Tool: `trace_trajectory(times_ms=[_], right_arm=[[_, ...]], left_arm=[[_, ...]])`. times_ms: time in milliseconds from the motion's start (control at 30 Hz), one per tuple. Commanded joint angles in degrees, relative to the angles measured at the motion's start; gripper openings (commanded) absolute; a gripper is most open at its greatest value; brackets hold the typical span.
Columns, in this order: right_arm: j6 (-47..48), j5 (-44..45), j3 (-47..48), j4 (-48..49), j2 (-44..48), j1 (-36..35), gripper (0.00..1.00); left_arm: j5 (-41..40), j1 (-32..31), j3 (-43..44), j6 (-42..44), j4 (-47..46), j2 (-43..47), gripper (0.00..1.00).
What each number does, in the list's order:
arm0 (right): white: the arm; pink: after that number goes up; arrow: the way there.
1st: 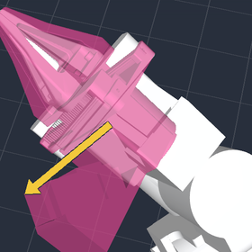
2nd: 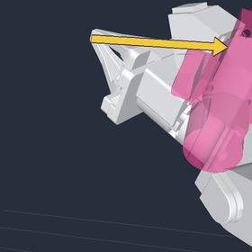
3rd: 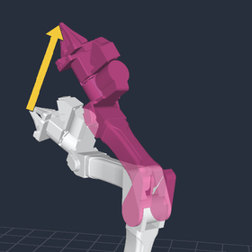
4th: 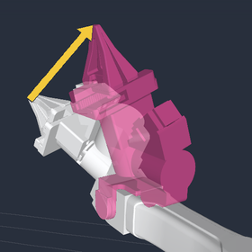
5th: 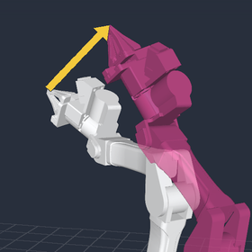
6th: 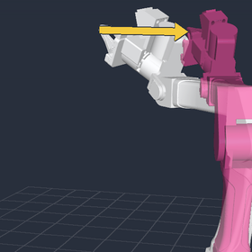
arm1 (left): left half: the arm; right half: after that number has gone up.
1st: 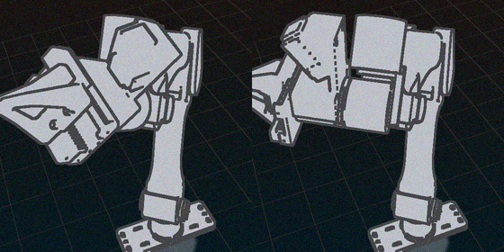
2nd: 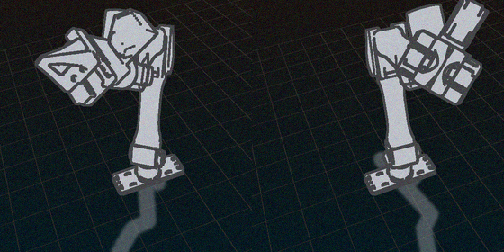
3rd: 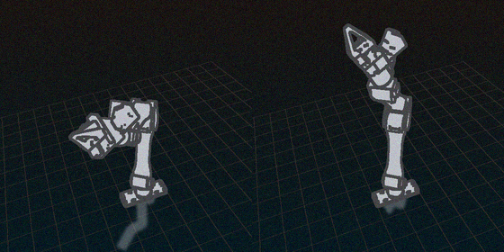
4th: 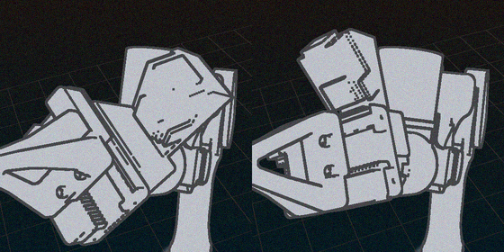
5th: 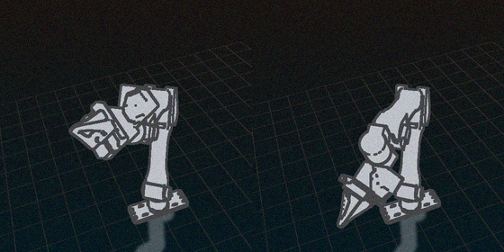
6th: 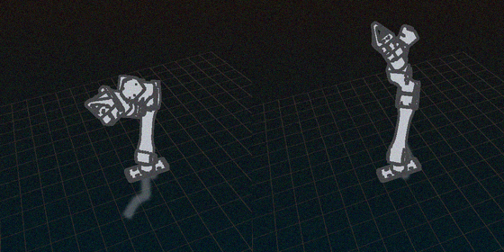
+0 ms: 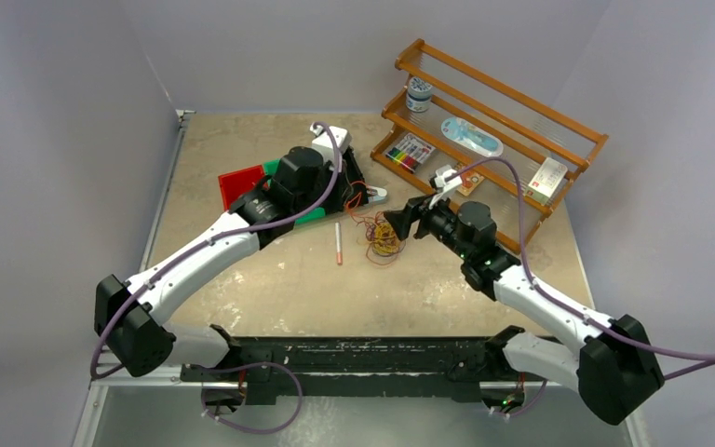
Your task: Untangle the cables
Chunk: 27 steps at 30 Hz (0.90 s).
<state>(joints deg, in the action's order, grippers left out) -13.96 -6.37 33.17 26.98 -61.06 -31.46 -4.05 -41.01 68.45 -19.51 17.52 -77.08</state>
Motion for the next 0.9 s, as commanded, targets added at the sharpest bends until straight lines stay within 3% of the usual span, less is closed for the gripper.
trace_trajectory(times_ms=[0,200,533,767,867], right_arm=[[2.36,-8.43,-2.56,13.61,-0.84,0.03,0.76],[2.27,-15.94,-5.41,27.02,-7.84,-0.07,0.75],[1.05,-18.85,-1.98,37.31,-21.64,0.0,0.68],[-3.13,-15.21,-5.64,41.4,-16.09,-0.07,0.69],[-2.68,-11.99,-7.01,41.85,-10.4,0.0,0.8]], left_arm=[[0.05,-0.24,5.29,-0.86,0.54,2.7,0.0],[1.73,-0.23,7.44,-1.04,0.96,2.1,0.0],[1.53,-0.22,9.95,-0.88,2.05,2.14,0.0],[-1.59,-0.21,10.42,-1.85,2.81,3.66,0.0],[-0.71,-0.16,10.24,-2.82,2.25,4.06,0.0]])
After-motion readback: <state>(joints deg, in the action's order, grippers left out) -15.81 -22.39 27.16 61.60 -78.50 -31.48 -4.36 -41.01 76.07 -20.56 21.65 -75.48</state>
